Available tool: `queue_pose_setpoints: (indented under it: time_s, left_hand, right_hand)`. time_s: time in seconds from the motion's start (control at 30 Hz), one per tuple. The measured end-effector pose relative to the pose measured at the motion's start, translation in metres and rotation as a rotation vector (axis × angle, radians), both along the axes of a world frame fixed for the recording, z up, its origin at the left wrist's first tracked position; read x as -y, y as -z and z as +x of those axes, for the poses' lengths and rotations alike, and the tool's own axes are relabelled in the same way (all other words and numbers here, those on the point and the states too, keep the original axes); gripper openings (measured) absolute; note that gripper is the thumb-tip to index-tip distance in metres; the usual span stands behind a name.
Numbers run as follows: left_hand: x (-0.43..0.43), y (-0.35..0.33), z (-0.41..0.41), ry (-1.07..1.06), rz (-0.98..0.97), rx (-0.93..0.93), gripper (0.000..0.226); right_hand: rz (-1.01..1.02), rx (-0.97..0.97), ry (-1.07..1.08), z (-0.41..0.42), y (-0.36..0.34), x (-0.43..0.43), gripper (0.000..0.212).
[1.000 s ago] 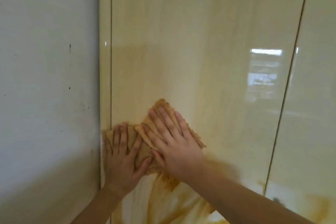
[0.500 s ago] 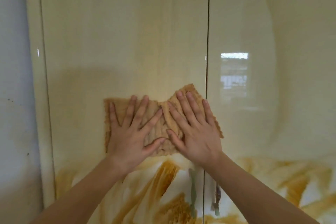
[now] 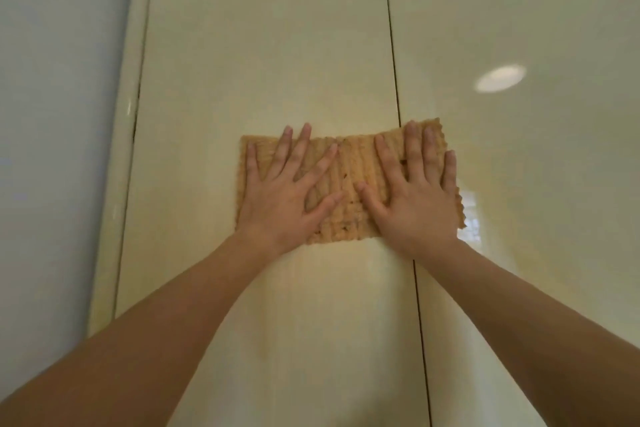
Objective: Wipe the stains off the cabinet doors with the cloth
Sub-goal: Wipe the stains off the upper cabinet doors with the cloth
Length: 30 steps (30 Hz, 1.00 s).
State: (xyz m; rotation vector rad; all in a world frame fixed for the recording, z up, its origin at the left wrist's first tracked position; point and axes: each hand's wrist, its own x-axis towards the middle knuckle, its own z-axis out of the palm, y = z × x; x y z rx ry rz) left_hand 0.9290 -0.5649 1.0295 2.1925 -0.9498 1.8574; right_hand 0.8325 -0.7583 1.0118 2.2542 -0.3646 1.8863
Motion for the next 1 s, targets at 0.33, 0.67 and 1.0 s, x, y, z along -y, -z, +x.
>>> queue_pose_setpoints:
  time_s: [0.33,0.67,1.0]
  left_hand:
    - [-0.083,-0.150,0.045,0.012,-0.114,-0.017,0.076]
    - [-0.157,-0.053,0.083,0.003,-0.213,-0.013,0.073]
    - [-0.157,0.131,0.083,0.000,-0.177,-0.027,0.075]
  right_hand:
    - [-0.045,-0.028,-0.041,0.044,-0.166,-0.087,0.078]
    - [-0.216,-0.065,-0.032,0.088,-0.093,-0.162,0.074]
    - [-0.244,-0.114,-0.073,0.079,0.098,-0.160,0.068]
